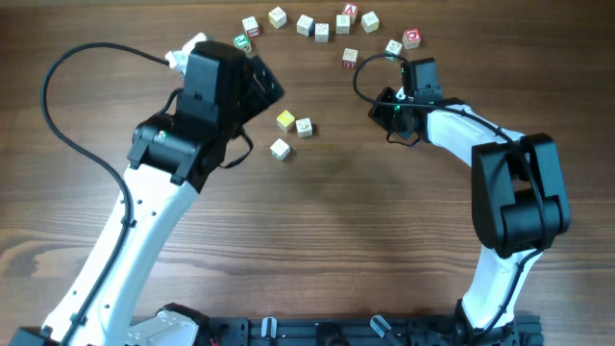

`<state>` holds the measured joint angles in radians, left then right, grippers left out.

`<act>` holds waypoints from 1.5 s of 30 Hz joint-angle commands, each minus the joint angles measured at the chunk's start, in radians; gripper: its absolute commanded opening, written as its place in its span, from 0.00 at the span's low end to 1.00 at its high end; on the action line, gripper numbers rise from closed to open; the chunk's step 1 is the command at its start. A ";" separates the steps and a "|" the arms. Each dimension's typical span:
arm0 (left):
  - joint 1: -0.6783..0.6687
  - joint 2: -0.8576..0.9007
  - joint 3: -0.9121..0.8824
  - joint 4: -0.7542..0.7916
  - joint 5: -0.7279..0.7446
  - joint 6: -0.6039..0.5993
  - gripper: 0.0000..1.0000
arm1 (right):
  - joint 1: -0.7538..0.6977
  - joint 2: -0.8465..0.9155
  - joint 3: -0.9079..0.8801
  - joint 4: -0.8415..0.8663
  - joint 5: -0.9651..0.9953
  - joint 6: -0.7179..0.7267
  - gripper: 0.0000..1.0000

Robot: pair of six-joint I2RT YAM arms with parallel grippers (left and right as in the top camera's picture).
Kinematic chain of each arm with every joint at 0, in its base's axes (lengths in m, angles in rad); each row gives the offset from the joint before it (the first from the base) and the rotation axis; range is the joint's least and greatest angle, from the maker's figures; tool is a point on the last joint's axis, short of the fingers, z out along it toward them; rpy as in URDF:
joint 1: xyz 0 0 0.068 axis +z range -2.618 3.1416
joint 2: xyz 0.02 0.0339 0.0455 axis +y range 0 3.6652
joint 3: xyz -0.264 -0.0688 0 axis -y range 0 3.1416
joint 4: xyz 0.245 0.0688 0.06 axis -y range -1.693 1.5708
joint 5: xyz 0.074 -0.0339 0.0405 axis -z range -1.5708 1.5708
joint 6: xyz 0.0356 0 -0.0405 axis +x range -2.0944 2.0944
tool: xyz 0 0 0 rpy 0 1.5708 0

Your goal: Form a circle

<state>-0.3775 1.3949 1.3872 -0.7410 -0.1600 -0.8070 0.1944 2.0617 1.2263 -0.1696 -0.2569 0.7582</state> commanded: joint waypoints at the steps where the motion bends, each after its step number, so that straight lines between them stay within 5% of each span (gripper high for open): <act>1: 0.009 0.092 0.000 0.027 -0.141 -0.097 1.00 | -0.003 -0.026 0.000 0.004 0.021 0.008 0.04; 5: 0.009 0.222 0.000 0.142 -0.194 -0.098 1.00 | -0.009 -0.026 0.000 0.009 0.006 0.008 0.04; 6: 0.009 0.249 0.000 0.177 -0.195 -0.098 0.79 | -0.010 -0.026 0.000 0.011 0.001 0.008 0.04; 8: 0.009 0.341 0.000 0.265 -0.193 -0.100 0.06 | -0.012 -0.026 0.000 0.011 0.002 0.008 0.05; 9: 0.009 0.381 0.000 0.290 -0.187 -0.103 0.04 | -0.012 -0.026 0.000 0.011 0.002 0.008 0.04; 13: 0.008 0.527 0.000 0.312 -0.174 -0.367 0.04 | -0.013 -0.026 0.000 0.011 0.002 0.004 0.04; 17: 0.009 0.659 0.000 0.377 -0.161 -0.488 0.04 | -0.013 -0.026 0.000 0.015 0.002 0.005 0.04; 25: 0.010 0.702 0.000 0.547 -0.059 -0.488 0.04 | -0.013 -0.026 0.000 0.016 0.002 0.005 0.05; 45: 0.010 0.687 0.000 0.531 0.119 -0.488 0.04 | -0.013 -0.026 0.000 0.018 -0.002 0.010 0.04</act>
<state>-0.3729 2.0914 1.3830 -0.1898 -0.0532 -1.2881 0.1879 2.0617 1.2263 -0.1562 -0.2573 0.7616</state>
